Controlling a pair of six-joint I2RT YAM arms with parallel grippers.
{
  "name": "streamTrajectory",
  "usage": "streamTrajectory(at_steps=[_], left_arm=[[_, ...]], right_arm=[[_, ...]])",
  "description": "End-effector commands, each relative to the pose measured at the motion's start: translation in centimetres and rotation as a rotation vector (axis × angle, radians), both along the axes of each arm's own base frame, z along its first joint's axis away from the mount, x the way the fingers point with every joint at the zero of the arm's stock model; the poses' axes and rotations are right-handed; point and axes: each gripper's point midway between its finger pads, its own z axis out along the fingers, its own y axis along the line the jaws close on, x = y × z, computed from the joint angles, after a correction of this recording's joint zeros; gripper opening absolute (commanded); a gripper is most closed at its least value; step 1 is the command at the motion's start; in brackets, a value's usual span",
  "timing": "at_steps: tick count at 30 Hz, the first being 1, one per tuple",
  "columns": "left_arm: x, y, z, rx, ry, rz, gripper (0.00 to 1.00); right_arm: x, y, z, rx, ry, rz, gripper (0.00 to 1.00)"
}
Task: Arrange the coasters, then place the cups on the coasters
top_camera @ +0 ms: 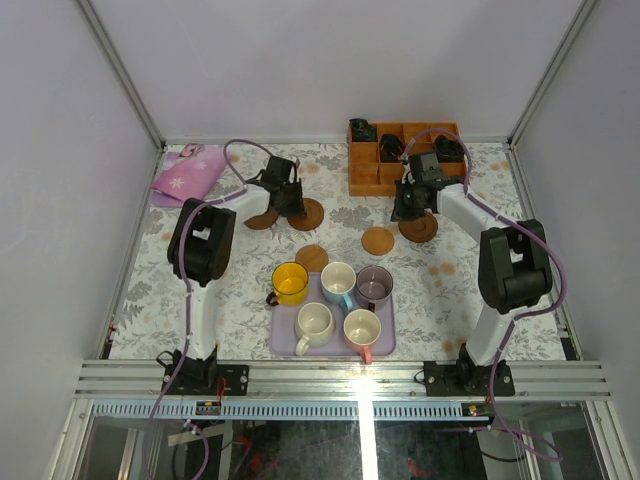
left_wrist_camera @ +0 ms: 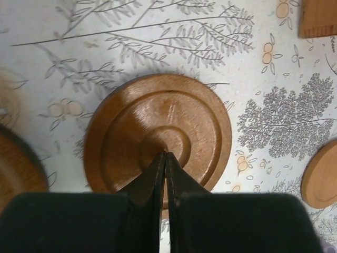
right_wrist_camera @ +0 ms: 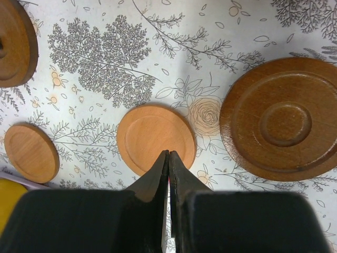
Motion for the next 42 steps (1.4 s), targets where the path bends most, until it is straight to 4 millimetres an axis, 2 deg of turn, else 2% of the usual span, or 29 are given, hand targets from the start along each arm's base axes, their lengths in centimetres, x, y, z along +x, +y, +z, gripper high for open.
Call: streamTrajectory(at_steps=[1,8,13,18,24,30,33,36,42], left_arm=[[0.5,-1.8,-0.4,-0.025,-0.006,-0.063,0.01],[-1.8,-4.2,-2.7,-0.047,0.081,-0.145,0.01],[-3.8,-7.1,-3.2,-0.066,0.113,-0.221,0.01],[-4.5,-8.2,-3.3,-0.083,0.133,-0.228,0.01],[-4.0,-7.6,-1.9,-0.054,0.094,-0.206,0.01],[-3.0,-6.3,2.3,-0.031,-0.004,-0.16,0.02],[-4.0,-5.6,4.4,-0.03,-0.037,-0.149,0.02],[-5.8,-4.7,4.6,-0.018,-0.023,-0.145,0.02],[-8.9,-3.1,3.1,0.021,0.051,-0.157,0.0]], right_arm=[[-0.4,1.1,-0.1,0.014,0.009,0.042,0.02],[-1.5,1.7,-0.9,0.015,0.041,0.054,0.02],[-3.1,2.0,-1.8,0.013,0.078,0.069,0.02],[-4.1,2.5,-2.7,0.025,0.107,0.088,0.02],[-4.3,3.4,-3.7,0.039,0.129,0.115,0.02],[-3.8,3.8,-5.7,0.034,0.173,0.12,0.01],[-3.3,3.8,-6.6,0.025,0.204,0.121,0.01],[-2.4,4.0,-6.9,0.013,0.202,0.121,0.01],[-0.3,3.6,-7.6,-0.037,0.188,0.102,0.0]])
